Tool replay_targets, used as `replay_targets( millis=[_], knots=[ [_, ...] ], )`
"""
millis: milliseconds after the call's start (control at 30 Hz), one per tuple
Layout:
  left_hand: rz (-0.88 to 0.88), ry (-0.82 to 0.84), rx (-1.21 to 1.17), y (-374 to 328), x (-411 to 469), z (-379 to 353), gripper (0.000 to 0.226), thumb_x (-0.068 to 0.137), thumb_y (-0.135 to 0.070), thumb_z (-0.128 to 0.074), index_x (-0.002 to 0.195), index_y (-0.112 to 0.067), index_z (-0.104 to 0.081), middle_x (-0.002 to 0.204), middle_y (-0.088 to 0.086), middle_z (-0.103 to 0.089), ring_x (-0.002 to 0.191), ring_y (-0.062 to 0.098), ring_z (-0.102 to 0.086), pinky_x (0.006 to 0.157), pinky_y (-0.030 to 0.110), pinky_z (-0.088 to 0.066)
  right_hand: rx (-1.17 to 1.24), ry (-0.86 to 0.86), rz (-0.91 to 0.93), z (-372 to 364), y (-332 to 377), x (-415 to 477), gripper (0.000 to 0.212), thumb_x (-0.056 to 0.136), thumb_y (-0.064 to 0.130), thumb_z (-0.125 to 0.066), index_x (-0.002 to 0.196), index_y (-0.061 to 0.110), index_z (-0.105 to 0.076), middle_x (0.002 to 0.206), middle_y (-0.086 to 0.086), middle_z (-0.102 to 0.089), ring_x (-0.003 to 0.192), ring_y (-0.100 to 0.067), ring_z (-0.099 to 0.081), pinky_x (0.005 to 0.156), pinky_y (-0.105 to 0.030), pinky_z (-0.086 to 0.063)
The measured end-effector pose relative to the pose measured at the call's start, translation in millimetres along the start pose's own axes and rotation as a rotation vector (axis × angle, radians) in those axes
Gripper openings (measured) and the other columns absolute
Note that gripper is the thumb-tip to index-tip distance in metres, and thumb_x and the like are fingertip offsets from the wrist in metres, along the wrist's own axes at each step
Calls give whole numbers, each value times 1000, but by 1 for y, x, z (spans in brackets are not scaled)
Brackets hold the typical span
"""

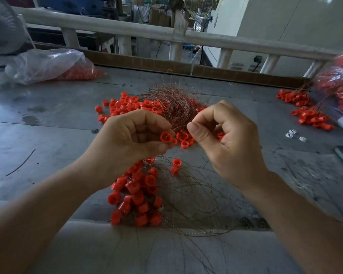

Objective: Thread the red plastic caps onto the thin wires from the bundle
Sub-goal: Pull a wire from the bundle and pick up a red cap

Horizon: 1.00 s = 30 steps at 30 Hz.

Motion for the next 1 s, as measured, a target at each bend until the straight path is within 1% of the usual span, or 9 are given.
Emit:
replay_targets(
  millis=[133,200,267,433,500,667,767,900,1000],
  knots=[
    [-7,-32,6,-1,-1,1,27,53,-10,-67,79,-18,-64,72,-6,-71,67,3,-67,60,10,-50,11,4,-3,-3,3,-1,13,82,18,-61,74,21,-51,70,5,-53,68,-10,-50,60,-14,-41],
    [-24,-28,9,-3,-2,0,27,54,-10,-68,79,-16,-64,78,-1,-72,70,7,-69,62,12,-51,19,3,-5,-2,3,0,12,83,18,-60,75,21,-52,70,8,-52,65,-9,-50,60,-13,-40],
    [-42,-25,4,-5,-2,0,26,57,-9,-67,82,-13,-63,84,2,-72,74,11,-70,64,14,-52,10,7,-6,-3,4,-1,12,83,17,-60,74,20,-53,70,9,-50,64,-7,-49,59,-13,-40],
    [-60,-52,-77,-7,-1,5,24,59,-6,-65,83,-10,-62,83,1,-72,76,13,-70,65,16,-53,-20,25,-7,-9,2,-2,10,82,16,-61,73,13,-57,69,9,-50,62,-6,-48,57,-14,-40],
    [-60,-52,-111,-7,0,6,25,58,-9,-67,82,-11,-64,82,3,-72,76,14,-69,65,17,-53,-29,28,-6,-9,2,-1,11,82,16,-62,72,15,-56,68,12,-48,62,-4,-47,57,-13,-39],
    [-34,4,-195,-5,0,4,29,52,-9,-77,80,-15,-73,86,7,-72,80,16,-69,68,19,-53,-45,21,-22,-6,0,-1,12,82,16,-62,71,11,-58,68,7,-50,60,-6,-47,55,-14,-39],
    [-9,23,-247,-2,-1,3,28,57,-13,-69,85,-12,-73,88,7,-72,82,16,-69,70,19,-53,-44,23,-39,-6,-2,-1,13,82,16,-62,70,16,-55,68,8,-50,60,-5,-47,55,-13,-38],
    [8,17,-264,0,-1,2,33,58,-13,-67,91,-8,-70,89,8,-73,82,17,-70,70,18,-53,-40,14,-49,-3,-3,-1,15,82,16,-62,71,18,-53,68,5,-52,60,-6,-47,55,-13,-38],
    [21,4,-284,0,-1,4,31,61,-9,-65,92,-8,-70,89,9,-73,82,18,-70,70,18,-53,-45,12,-47,-3,-3,-1,14,81,15,-62,70,17,-53,68,4,-52,60,-6,-47,55,-14,-38]
  ],
)
Point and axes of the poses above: each hand's wrist, its own x-axis towards the middle knuckle, its own z-axis out of the back of the hand, y = z × x, the point moved 9 cm from there along x, towards the middle knuckle
